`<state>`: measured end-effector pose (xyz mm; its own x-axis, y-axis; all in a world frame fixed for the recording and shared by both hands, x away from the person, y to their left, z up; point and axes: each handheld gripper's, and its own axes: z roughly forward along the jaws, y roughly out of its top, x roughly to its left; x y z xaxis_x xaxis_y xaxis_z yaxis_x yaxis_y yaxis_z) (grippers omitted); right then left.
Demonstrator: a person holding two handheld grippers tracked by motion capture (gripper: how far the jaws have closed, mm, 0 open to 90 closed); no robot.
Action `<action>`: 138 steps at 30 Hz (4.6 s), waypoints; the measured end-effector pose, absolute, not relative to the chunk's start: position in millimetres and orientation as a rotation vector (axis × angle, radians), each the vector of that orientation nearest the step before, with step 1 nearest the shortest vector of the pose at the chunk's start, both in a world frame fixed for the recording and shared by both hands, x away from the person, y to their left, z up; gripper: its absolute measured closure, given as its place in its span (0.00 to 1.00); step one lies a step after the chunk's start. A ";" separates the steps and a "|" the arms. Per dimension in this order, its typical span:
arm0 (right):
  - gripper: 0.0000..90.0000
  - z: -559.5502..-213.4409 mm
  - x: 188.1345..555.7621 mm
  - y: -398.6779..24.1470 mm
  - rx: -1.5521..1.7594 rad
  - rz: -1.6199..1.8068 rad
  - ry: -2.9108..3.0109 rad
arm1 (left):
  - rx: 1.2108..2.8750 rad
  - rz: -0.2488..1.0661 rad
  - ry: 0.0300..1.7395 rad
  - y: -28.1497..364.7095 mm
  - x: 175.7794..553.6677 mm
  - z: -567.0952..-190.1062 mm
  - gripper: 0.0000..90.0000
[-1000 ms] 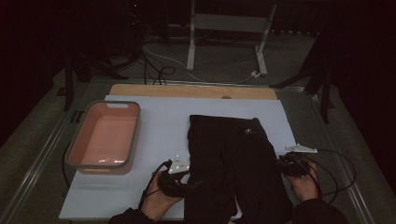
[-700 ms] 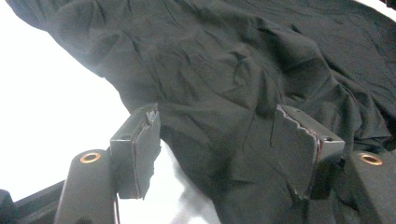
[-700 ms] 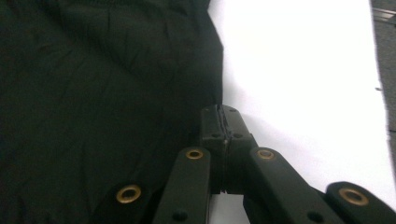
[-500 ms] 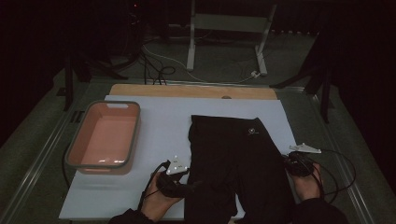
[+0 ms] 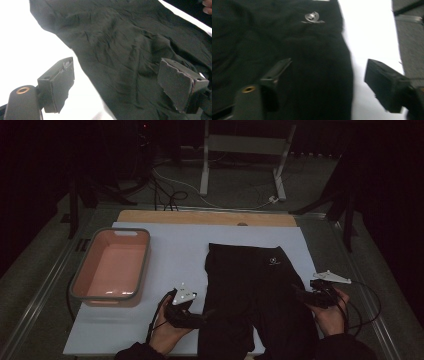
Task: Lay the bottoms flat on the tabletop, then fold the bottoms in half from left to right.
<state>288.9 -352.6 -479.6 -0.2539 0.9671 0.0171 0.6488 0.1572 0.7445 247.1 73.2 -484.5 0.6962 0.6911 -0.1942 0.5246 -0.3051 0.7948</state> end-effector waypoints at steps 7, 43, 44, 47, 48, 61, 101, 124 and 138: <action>0.16 -470.5 278.6 -341.3 1.438 0.910 1.965 | 1.961 0.256 0.918 76.7 247.4 -485.2 0.00; 0.13 -398.9 291.9 -223.5 1.213 1.083 2.077 | 1.912 0.300 0.871 82.4 236.7 -482.4 0.00; 0.13 -398.2 293.5 -218.0 1.207 1.089 2.081 | 1.916 0.301 0.867 82.3 236.6 -482.5 0.00; 0.13 -397.5 298.0 -204.3 1.180 1.119 2.086 | 1.927 0.309 0.861 81.7 236.0 -483.3 0.00; 0.13 -397.5 298.0 -204.3 1.180 1.119 2.086 | 1.927 0.309 0.861 81.7 236.0 -483.3 0.00; 0.13 -399.1 317.0 -177.1 1.192 1.276 2.067 | 1.918 0.326 0.861 84.3 236.6 -484.0 0.00; 0.26 -446.4 390.2 -126.7 1.291 1.154 2.178 | 1.913 0.320 0.869 84.0 238.8 -486.9 0.00; 0.62 -492.8 412.5 -88.0 1.400 0.962 2.296 | 1.910 0.320 0.868 84.6 238.1 -487.6 0.00; 0.94 -505.4 416.7 -80.4 1.397 0.873 2.345 | 1.918 0.277 0.876 81.9 238.8 -491.1 0.00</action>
